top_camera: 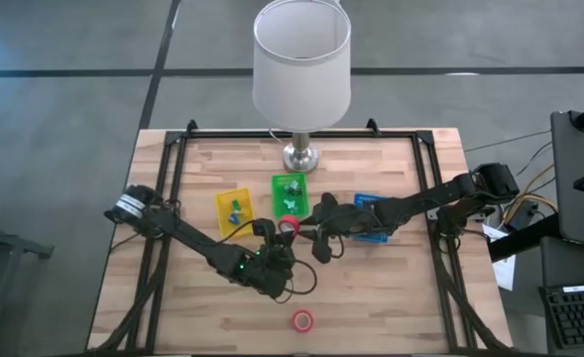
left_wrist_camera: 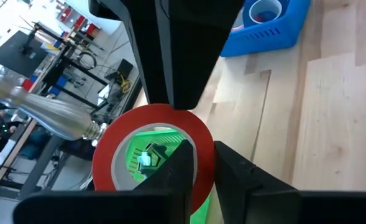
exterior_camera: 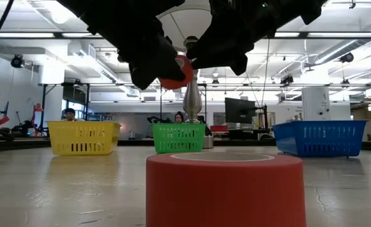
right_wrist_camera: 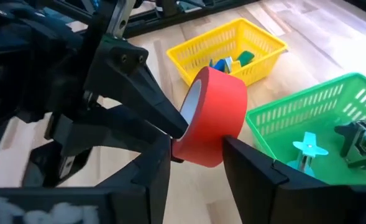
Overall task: Pick and place Stapler, Stapler remover, tape
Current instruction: Put the top orange tape into the blue bin
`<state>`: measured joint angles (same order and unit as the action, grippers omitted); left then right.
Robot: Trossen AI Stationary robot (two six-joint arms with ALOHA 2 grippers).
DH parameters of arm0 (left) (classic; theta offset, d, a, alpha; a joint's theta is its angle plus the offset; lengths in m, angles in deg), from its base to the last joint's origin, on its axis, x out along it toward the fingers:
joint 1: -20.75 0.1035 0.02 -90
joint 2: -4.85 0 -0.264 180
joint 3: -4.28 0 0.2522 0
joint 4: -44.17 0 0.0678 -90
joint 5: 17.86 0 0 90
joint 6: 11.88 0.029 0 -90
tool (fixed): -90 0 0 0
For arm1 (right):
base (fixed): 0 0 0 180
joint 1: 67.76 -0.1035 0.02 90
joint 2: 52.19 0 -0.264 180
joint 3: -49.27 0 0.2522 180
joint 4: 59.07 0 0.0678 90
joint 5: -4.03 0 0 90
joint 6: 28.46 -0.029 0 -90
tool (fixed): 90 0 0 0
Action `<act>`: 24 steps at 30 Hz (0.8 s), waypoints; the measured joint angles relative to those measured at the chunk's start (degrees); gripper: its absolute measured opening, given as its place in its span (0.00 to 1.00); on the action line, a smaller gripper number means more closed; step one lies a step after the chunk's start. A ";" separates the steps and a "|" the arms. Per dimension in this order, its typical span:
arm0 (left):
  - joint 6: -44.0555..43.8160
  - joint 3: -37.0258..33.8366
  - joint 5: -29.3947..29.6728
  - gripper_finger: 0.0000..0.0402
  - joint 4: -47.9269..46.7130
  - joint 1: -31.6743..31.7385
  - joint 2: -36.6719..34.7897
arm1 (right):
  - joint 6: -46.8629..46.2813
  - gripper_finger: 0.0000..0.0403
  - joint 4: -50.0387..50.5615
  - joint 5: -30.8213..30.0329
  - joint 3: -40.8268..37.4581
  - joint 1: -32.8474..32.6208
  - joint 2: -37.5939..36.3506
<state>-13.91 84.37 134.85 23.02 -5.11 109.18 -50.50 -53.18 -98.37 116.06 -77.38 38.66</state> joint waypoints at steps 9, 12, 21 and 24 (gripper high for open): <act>-0.07 0.00 -0.20 0.13 0.96 -0.02 -0.02 | 2.59 0.44 1.64 -2.34 0.12 0.03 -0.09; 0.03 0.00 -0.11 0.13 0.99 0.01 -0.02 | 3.11 0.48 1.70 -2.38 0.12 0.06 -0.13; -0.63 0.07 0.17 0.13 1.53 -0.28 -0.17 | 4.09 0.54 4.13 -2.33 0.21 0.04 -2.34; -0.85 0.28 -0.49 0.13 1.85 -0.79 -0.24 | 4.04 0.54 6.42 -2.48 0.21 -0.19 -3.49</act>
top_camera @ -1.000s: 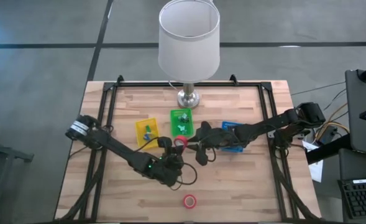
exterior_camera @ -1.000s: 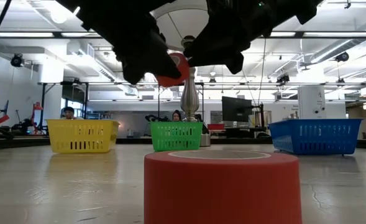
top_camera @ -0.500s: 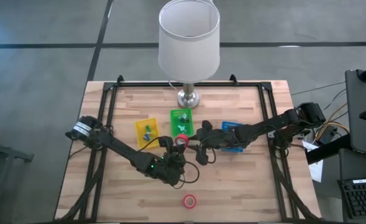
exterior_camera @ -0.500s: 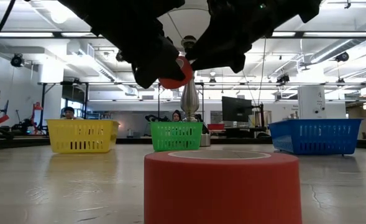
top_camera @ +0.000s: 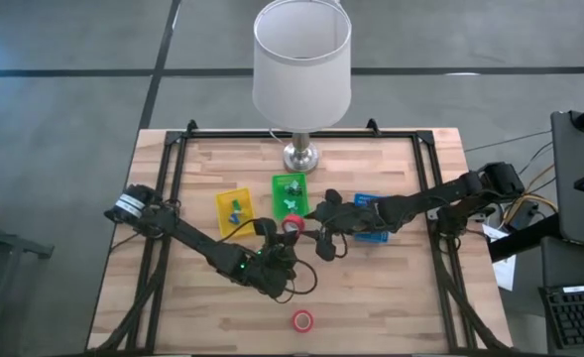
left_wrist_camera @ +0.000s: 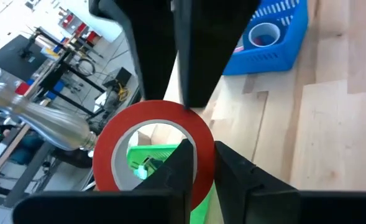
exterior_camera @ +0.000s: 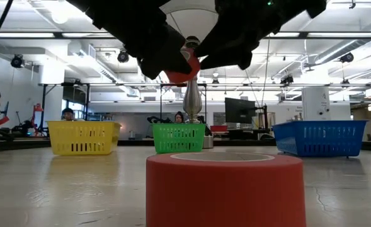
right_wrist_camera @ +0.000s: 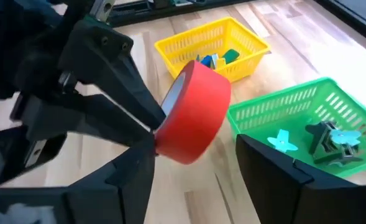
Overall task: Pick and place Stapler, Stapler remover, tape
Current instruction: Put the top orange tape into the blue bin
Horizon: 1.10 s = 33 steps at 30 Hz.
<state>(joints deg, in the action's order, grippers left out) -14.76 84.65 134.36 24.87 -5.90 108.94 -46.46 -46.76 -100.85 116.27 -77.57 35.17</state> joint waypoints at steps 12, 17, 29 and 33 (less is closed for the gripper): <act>0.28 -0.11 0.32 0.13 4.09 0.47 -0.01 | -2.31 0.54 3.07 0.18 -0.11 -0.08 -1.95; 0.91 -0.20 0.65 0.13 5.22 0.71 -0.02 | -2.36 0.54 2.54 0.20 -0.11 -0.24 -1.95; 1.33 -0.22 0.40 0.13 7.52 1.43 0.00 | -2.71 0.54 0.06 0.05 -0.11 -1.68 -1.86; 2.85 -0.24 -0.27 0.13 12.26 1.43 0.00 | -2.50 0.54 -0.39 -0.06 -0.11 -1.65 -1.86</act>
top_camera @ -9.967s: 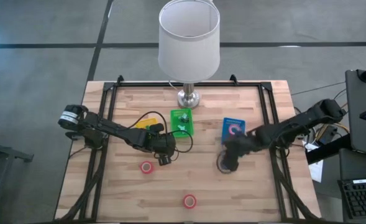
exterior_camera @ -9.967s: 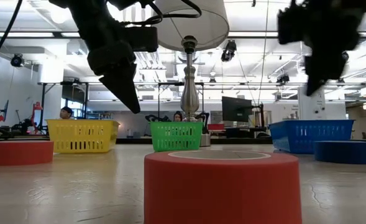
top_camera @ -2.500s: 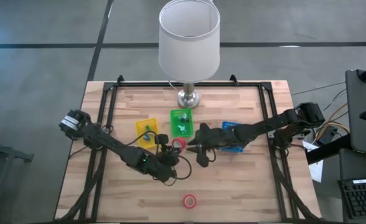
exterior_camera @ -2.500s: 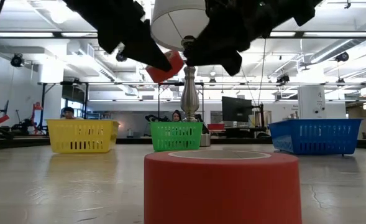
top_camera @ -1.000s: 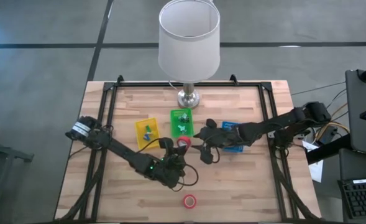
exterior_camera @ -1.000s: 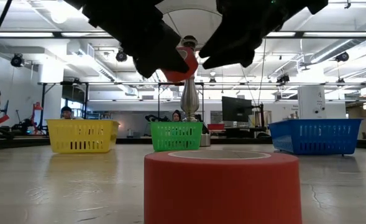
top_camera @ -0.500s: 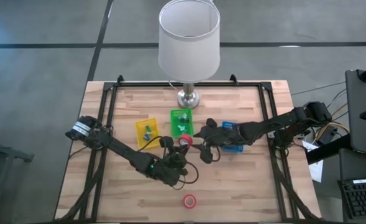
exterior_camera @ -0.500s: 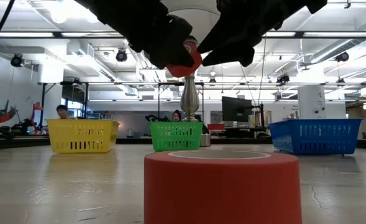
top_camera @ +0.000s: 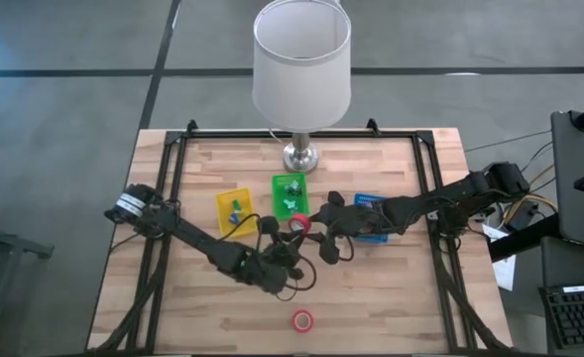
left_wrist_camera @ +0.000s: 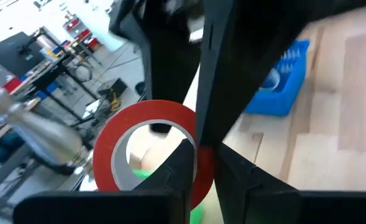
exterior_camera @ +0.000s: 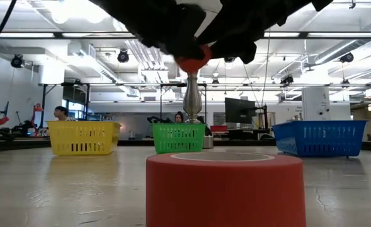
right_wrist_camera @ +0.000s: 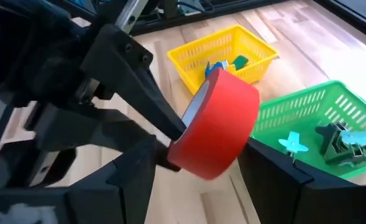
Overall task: Pick and place Stapler, Stapler remover, tape
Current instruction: Put the top orange tape into the blue bin
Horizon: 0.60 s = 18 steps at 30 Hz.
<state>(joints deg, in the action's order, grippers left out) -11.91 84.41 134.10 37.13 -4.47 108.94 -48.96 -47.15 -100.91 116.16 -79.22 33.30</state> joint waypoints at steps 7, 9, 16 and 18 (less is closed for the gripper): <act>4.32 -0.09 -2.25 0.13 4.84 0.02 0.02 | 1.21 0.53 0.10 0.21 0.00 0.00 -0.04; 4.32 -0.09 -1.75 0.13 4.72 0.02 0.02 | 1.19 0.52 0.17 0.13 0.00 0.04 -0.04; 3.99 -0.09 -3.76 0.13 4.42 0.11 0.04 | 1.06 0.39 1.47 0.18 0.02 0.00 -0.04; 3.64 -0.10 -3.85 0.14 3.59 0.15 0.04 | 1.22 0.35 1.47 0.18 0.02 0.02 -0.04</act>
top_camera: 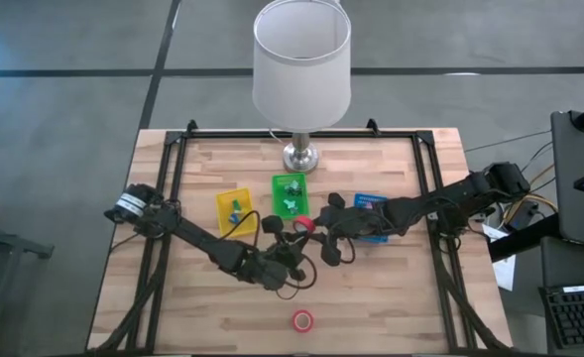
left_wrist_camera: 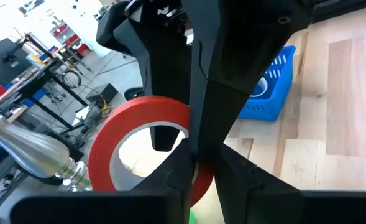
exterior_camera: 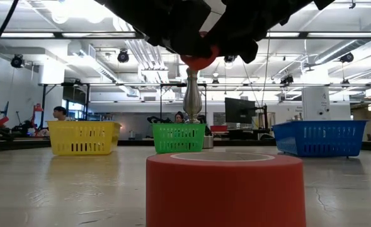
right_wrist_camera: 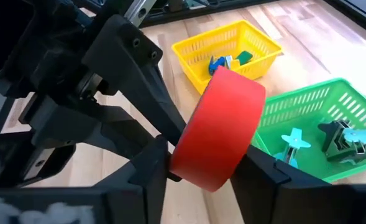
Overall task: Pick and place Stapler, Stapler remover, tape
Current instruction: Put the top orange tape into the blue bin
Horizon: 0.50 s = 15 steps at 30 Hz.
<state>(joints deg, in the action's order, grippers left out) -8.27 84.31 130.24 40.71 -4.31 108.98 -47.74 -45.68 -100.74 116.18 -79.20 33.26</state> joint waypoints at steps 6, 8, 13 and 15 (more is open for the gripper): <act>-3.25 0.06 -0.45 0.17 -1.73 0.02 0.00 | 0.23 0.30 0.18 0.00 0.00 0.00 0.04; -3.30 0.08 -0.52 0.18 -1.79 0.02 0.00 | 0.36 0.29 0.25 -0.02 0.00 0.00 0.07; -3.32 0.08 -0.63 0.19 -2.34 0.00 0.00 | 0.65 0.29 2.49 -0.56 0.00 0.04 0.07; -3.45 0.08 -0.70 0.20 -2.36 -0.02 0.00 | 0.39 0.29 4.60 -0.84 0.00 0.15 0.07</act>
<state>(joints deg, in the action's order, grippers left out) -11.72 84.39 129.54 38.35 -4.34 108.98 -47.35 -41.08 -101.57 116.18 -79.05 33.32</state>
